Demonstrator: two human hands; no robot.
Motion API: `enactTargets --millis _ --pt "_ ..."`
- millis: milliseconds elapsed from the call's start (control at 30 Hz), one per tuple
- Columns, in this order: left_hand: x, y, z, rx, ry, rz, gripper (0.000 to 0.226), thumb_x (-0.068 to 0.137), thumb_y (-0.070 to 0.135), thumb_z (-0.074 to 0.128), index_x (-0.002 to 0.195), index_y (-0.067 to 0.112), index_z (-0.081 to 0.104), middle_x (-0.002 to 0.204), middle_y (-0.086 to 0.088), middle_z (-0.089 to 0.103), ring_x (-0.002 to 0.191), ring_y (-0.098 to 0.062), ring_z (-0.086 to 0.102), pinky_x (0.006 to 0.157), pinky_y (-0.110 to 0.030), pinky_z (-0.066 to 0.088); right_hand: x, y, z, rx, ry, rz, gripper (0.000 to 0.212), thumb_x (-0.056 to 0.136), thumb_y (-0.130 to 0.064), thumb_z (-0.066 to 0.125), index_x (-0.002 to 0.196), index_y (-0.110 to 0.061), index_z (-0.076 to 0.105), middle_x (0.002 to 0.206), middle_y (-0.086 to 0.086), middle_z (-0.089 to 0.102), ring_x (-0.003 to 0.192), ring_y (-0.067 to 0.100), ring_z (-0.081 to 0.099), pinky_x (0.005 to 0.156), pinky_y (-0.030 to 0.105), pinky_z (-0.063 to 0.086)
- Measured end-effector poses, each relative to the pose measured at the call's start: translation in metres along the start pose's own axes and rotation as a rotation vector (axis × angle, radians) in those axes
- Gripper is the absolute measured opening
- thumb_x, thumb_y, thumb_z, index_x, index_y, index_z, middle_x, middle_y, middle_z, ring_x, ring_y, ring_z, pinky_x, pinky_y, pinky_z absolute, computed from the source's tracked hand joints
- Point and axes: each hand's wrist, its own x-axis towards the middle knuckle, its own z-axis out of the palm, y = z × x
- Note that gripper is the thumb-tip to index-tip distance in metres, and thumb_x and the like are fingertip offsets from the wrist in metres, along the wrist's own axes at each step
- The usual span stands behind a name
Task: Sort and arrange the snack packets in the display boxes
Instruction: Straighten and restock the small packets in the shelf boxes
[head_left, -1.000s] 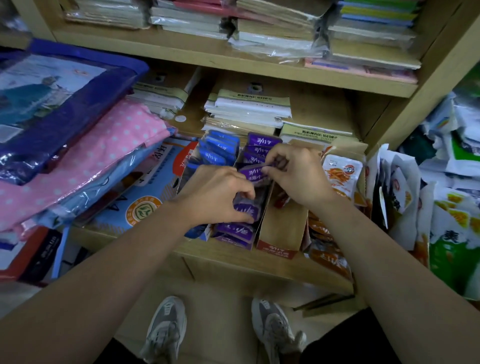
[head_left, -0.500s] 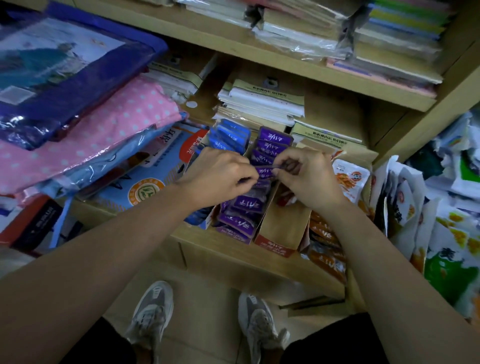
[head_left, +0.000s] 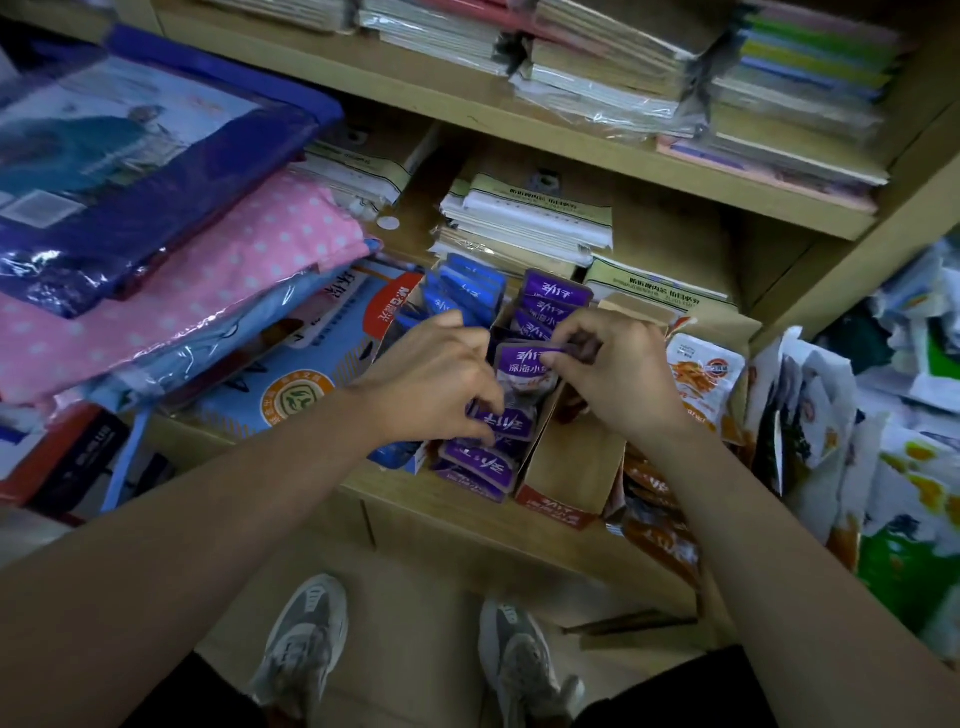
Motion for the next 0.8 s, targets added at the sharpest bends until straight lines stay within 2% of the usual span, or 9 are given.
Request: enactTargets --millis 133,267,367,467,533,600,700,800 --pt "0.003 0.005 0.005 0.160 -0.111 0.000 0.028 0.080 0.060 0.073 0.098 0.040 0.079 0.079 0.017 0.072 0.087 -0.011 0.047 0.076 -0.033 0.027 0.000 -0.003 0.001 -0.003 -0.002 0.024 0.012 0.084 -0.019 0.081 0.087 -0.018 0.070 0.080 -0.010 0.063 0.076 0.002 0.059 0.064 0.018 0.049" --pt "0.005 0.009 0.007 0.237 -0.130 0.001 0.019 0.091 0.042 0.062 0.084 0.034 0.077 0.070 0.015 0.067 0.085 -0.013 0.041 0.074 -0.034 0.020 -0.001 -0.004 0.001 0.006 -0.012 0.030 0.013 0.083 -0.019 0.082 0.087 -0.020 0.070 0.077 -0.022 0.056 0.073 -0.007 0.055 0.062 0.014 0.044" --pt "0.003 0.005 0.007 0.179 0.008 -0.028 0.017 0.089 0.030 0.066 0.073 0.029 0.073 0.064 0.015 0.062 0.076 -0.012 0.043 0.071 -0.032 0.023 -0.002 -0.002 0.000 0.023 -0.017 0.031 0.013 0.083 -0.021 0.081 0.090 -0.019 0.071 0.077 -0.026 0.054 0.072 -0.009 0.055 0.060 0.010 0.043" --pt "0.003 0.002 0.007 0.010 0.215 -0.079 0.008 0.087 0.018 0.072 0.080 0.022 0.074 0.070 0.010 0.065 0.071 -0.012 0.052 0.068 -0.029 0.034 -0.001 -0.001 -0.002 0.058 -0.029 0.014 0.014 0.083 -0.022 0.081 0.095 -0.019 0.073 0.078 -0.021 0.059 0.071 0.000 0.059 0.062 0.018 0.048" --pt "0.005 0.003 0.007 -0.074 0.317 -0.133 0.007 0.087 0.013 0.072 0.082 0.016 0.074 0.072 0.006 0.065 0.067 -0.010 0.055 0.063 -0.028 0.046 -0.002 -0.001 -0.005 0.096 -0.044 0.009 0.017 0.086 -0.025 0.079 0.101 -0.018 0.075 0.083 -0.016 0.065 0.078 0.003 0.063 0.066 0.021 0.052" --pt "0.006 0.003 0.007 -0.125 0.395 -0.194 0.006 0.089 0.011 0.071 0.085 0.013 0.075 0.075 0.003 0.067 0.063 -0.009 0.058 0.055 -0.031 0.053 -0.003 -0.001 -0.008 0.149 -0.073 0.018 0.030 0.086 -0.034 0.076 0.111 -0.018 0.075 0.095 -0.011 0.070 0.091 0.005 0.067 0.074 0.027 0.058" --pt "0.010 0.002 0.004 -0.196 0.509 -0.261 0.004 0.089 0.008 0.073 0.089 0.009 0.077 0.079 -0.001 0.070 0.062 -0.011 0.063 0.056 -0.030 0.056 -0.004 -0.003 -0.009 0.136 -0.138 0.032 0.055 0.074 -0.047 0.080 0.121 -0.021 0.070 0.103 -0.012 0.069 0.091 0.001 0.063 0.073 0.018 0.052" --pt "0.012 0.005 -0.002 -0.251 0.538 -0.301 0.005 0.088 0.008 0.077 0.092 0.007 0.076 0.085 -0.003 0.071 0.067 -0.010 0.066 0.062 -0.028 0.058 -0.003 -0.004 -0.003 0.032 -0.084 0.025 0.043 0.077 -0.033 0.085 0.113 -0.016 0.069 0.108 -0.004 0.069 0.093 0.005 0.061 0.071 0.015 0.048"
